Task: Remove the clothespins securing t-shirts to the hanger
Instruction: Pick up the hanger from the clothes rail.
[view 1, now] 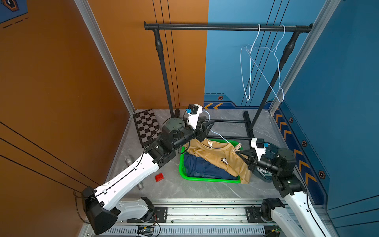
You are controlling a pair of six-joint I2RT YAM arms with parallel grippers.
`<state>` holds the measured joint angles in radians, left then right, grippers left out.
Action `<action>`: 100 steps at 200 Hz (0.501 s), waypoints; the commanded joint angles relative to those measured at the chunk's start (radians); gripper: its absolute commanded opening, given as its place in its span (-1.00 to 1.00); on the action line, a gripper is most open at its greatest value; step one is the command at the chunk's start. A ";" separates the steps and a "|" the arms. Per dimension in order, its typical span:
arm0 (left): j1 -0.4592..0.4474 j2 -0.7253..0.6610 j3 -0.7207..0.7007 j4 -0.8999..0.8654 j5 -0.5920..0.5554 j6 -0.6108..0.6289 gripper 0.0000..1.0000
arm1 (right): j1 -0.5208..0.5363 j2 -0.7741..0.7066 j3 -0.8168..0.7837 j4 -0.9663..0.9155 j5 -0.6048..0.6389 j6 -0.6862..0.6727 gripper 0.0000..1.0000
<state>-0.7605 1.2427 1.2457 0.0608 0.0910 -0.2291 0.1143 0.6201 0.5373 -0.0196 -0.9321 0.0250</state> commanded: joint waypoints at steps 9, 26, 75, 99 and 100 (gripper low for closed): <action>-0.014 0.019 0.020 0.040 0.010 -0.038 -0.03 | 0.007 -0.007 0.041 -0.010 0.017 -0.023 -1.00; -0.018 0.021 0.010 0.040 -0.005 -0.038 -0.03 | 0.007 -0.005 0.046 -0.009 0.017 -0.023 -1.00; -0.010 -0.016 -0.041 0.032 -0.064 -0.034 0.09 | 0.007 0.002 0.056 -0.007 0.014 -0.023 -1.00; 0.006 0.002 -0.032 0.011 -0.041 -0.039 0.02 | 0.007 0.000 0.058 -0.003 0.016 -0.023 -1.00; 0.007 0.001 -0.031 0.011 -0.040 -0.039 0.02 | 0.007 0.000 0.058 -0.002 0.017 -0.023 -1.00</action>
<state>-0.7685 1.2514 1.2186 0.0711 0.0597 -0.2581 0.1143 0.6224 0.5629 -0.0345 -0.9188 0.0174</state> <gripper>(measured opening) 0.529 0.069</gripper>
